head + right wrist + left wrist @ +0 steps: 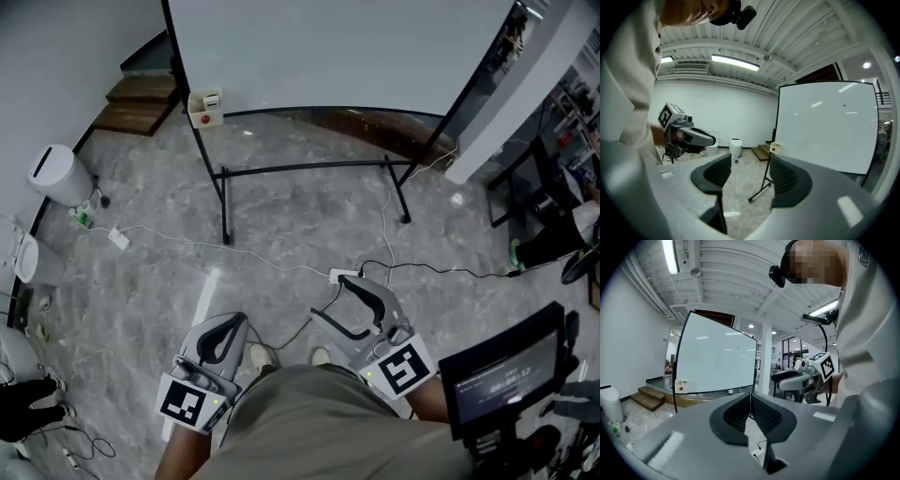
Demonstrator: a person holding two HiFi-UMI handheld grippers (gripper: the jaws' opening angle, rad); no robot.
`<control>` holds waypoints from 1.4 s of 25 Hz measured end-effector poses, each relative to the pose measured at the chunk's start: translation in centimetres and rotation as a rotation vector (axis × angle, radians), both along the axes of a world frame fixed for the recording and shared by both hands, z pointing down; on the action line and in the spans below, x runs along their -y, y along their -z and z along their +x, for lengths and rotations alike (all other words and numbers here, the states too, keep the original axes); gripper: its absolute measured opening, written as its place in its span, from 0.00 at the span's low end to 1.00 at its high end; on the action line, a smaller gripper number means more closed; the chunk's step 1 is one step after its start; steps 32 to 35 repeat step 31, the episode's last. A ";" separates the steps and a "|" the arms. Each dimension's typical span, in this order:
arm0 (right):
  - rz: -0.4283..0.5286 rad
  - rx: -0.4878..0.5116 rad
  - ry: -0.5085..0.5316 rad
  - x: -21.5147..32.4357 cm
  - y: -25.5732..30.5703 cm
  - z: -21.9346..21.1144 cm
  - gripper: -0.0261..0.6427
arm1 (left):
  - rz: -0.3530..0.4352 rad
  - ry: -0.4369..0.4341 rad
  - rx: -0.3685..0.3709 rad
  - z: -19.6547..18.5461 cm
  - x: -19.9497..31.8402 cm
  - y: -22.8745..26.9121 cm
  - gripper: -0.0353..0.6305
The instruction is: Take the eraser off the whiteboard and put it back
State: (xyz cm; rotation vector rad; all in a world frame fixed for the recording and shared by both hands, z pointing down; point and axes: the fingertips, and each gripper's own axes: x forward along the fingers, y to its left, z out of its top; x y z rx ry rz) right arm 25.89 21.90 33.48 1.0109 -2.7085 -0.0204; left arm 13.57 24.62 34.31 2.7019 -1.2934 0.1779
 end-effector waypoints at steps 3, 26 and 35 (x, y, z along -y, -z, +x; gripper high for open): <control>0.006 0.007 0.013 -0.1 -0.2 2.2 0.43 | -0.005 0.018 0.016 2.1 -0.3 -0.2 0.07; 0.018 -0.007 0.080 -0.8 -1.3 8.1 0.41 | -0.014 0.050 0.039 9.1 -1.5 -1.3 0.07; 0.019 -0.017 0.074 -0.6 -1.6 8.2 0.41 | -0.028 0.029 0.046 9.4 -1.4 -1.5 0.07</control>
